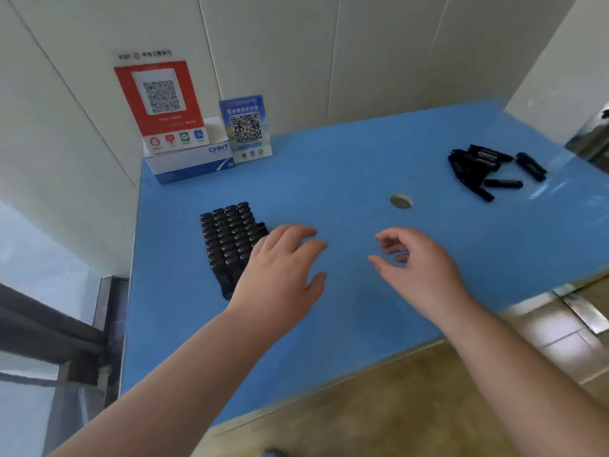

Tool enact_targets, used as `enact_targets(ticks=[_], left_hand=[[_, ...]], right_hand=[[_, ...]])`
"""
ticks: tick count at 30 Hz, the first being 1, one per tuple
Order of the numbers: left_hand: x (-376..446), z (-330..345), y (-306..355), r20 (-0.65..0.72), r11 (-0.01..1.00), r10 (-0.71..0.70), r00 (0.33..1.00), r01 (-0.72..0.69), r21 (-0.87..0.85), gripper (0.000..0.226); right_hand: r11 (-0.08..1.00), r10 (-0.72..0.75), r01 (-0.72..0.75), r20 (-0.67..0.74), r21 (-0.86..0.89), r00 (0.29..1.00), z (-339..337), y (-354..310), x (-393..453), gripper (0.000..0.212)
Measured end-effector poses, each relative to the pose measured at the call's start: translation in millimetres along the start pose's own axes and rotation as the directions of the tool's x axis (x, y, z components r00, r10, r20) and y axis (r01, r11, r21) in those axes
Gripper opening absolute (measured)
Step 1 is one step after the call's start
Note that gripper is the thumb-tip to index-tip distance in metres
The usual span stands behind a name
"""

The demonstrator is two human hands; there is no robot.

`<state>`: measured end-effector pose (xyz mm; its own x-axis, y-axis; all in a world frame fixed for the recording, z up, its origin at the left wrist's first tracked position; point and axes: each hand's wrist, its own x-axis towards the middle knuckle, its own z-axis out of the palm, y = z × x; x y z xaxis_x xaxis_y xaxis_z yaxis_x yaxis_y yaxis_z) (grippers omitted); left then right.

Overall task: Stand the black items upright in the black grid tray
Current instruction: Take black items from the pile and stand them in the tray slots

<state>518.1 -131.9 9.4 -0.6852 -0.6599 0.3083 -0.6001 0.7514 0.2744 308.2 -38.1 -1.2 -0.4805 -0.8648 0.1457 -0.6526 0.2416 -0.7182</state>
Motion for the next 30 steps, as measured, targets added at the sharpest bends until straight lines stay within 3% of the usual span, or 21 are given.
enact_targets(ticks=[4,8,19,30], left_hand=[[15,23,50,0.168,0.998,-0.029,0.985,0.020,0.056,0.057],[27,46,110,0.277,0.998,-0.011,0.961,-0.005,0.060,0.063],[62,92,250,0.217,0.997,0.064,0.974,-0.072,0.027,0.057],[126,137,284,0.300,0.997,0.050,0.953,-0.031,-0.067,0.056]], right_hand=[[0.965,-0.006,0.002,-0.015,-0.260,1.000,-62,40,-19,0.034],[0.932,0.054,-0.066,-0.043,-0.358,0.998,-115,73,-42,0.038],[0.881,0.124,-0.152,-0.092,-0.447,0.988,-225,148,-78,0.044],[0.876,0.145,-0.160,-0.069,-0.455,0.987,-252,201,-33,0.041]])
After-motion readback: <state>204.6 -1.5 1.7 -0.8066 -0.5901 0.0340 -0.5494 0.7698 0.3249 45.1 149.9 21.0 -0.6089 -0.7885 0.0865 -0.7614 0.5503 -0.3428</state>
